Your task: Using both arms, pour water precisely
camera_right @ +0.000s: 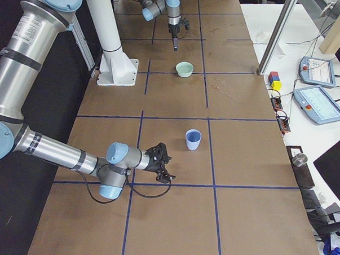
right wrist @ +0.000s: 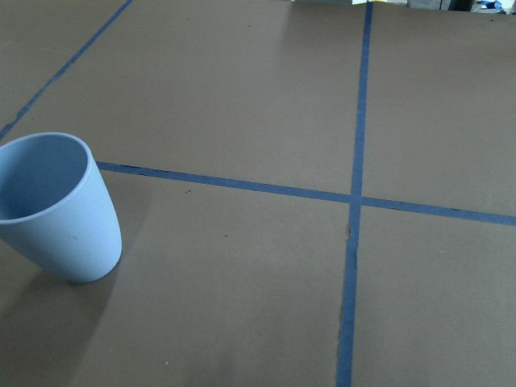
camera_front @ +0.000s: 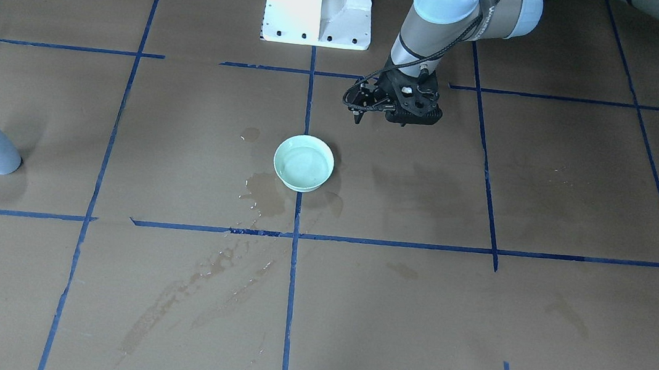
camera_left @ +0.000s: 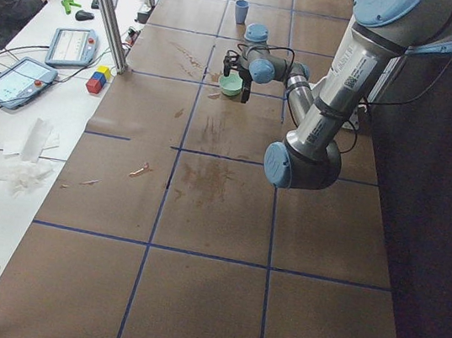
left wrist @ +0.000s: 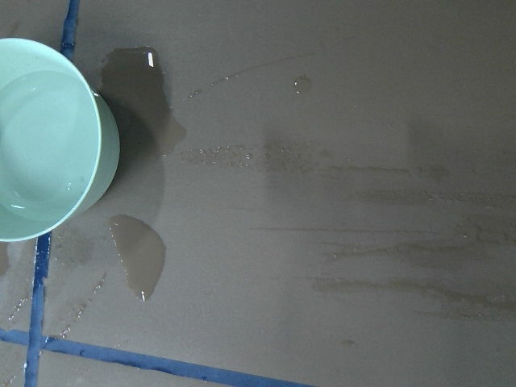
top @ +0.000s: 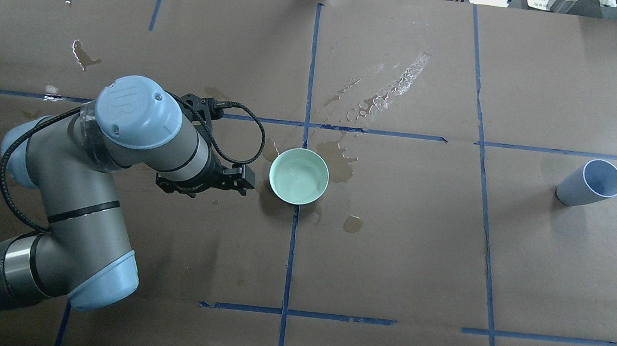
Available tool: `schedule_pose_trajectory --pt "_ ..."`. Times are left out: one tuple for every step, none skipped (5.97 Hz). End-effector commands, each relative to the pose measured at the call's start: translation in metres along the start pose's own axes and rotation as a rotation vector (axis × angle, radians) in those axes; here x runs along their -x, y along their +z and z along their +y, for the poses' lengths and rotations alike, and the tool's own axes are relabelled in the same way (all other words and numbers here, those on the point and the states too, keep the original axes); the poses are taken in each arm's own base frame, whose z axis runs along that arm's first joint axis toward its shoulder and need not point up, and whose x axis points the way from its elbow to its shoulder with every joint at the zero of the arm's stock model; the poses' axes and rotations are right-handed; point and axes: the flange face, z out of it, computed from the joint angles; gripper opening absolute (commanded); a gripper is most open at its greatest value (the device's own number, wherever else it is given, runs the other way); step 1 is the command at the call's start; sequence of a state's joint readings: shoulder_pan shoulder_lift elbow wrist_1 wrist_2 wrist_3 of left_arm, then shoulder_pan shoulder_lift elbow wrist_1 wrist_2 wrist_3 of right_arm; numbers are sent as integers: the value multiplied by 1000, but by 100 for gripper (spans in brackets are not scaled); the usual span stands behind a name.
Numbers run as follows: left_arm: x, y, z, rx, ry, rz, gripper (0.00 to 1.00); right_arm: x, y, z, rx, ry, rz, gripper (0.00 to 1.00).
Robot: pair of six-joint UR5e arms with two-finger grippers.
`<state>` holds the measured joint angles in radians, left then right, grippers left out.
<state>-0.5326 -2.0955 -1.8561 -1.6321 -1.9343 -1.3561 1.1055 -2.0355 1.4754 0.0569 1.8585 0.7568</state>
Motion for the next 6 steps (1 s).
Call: schedule_pose_trajectory --pt "0 -1 0 -1 0 1 100 -41 -19 -32 104 -7 0 99" --pt "0 0 0 0 -1 0 100 -53 -15 -40 189 31 13 99" --pt "-1 0 0 0 -1 1 100 -62 -15 -39 232 6 31 100" --pt "0 0 0 -1 0 0 100 -60 -7 -59 299 -2 -3 100" --pt "0 1 -1 -13 0 -4 100 -57 -10 -71 376 -16 -5 100" --pt "0 2 -2 -13 -1 -6 100 -44 -25 -97 428 9 10 100"
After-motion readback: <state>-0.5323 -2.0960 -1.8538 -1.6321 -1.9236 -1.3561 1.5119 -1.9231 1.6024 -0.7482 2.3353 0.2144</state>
